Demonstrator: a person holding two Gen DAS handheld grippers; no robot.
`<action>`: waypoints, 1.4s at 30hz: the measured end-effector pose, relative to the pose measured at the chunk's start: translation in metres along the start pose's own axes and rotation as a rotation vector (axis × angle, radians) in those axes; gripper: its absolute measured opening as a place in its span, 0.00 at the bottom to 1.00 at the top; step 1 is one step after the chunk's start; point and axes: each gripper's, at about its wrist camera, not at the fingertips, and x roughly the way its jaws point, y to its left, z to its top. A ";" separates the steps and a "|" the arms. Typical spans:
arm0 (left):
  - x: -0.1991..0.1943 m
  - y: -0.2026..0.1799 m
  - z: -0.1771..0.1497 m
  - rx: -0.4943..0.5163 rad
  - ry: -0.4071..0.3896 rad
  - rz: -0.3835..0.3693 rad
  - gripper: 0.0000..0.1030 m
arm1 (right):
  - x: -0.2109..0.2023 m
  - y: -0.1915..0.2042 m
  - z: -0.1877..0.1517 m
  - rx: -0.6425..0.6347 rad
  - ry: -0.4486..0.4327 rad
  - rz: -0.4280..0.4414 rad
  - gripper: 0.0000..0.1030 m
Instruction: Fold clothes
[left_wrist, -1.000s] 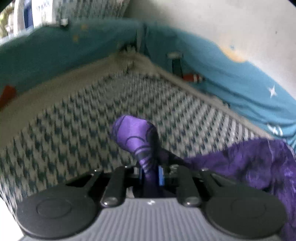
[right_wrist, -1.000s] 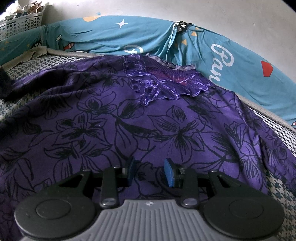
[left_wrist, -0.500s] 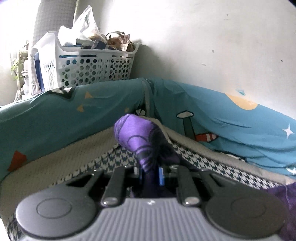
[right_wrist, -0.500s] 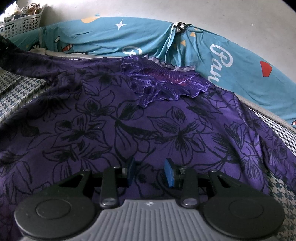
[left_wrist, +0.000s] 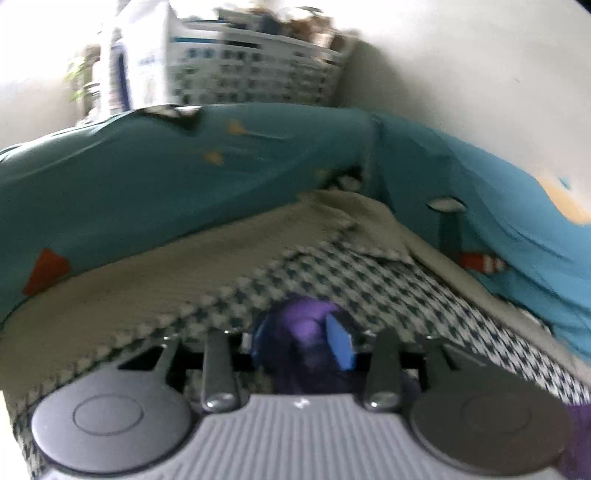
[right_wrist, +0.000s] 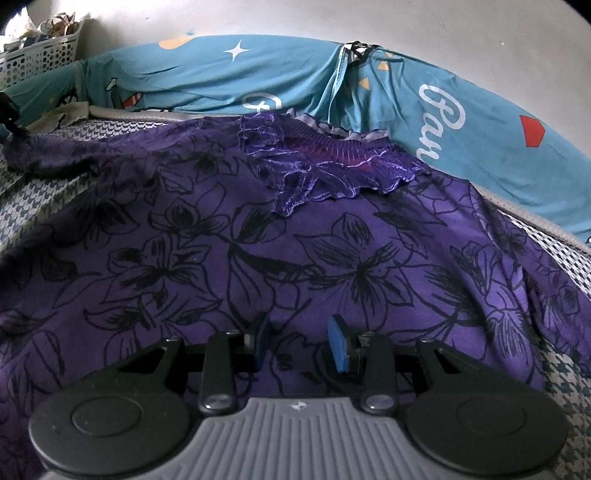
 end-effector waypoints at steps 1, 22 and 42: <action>-0.001 0.006 0.001 -0.012 -0.003 0.007 0.35 | 0.000 0.000 0.000 -0.001 0.000 0.000 0.34; 0.019 0.040 -0.015 -0.042 0.185 -0.092 0.36 | -0.001 0.005 -0.003 -0.036 -0.018 -0.018 0.34; 0.042 0.001 -0.024 -0.042 0.212 -0.279 0.50 | 0.000 0.006 -0.002 -0.032 -0.020 -0.019 0.34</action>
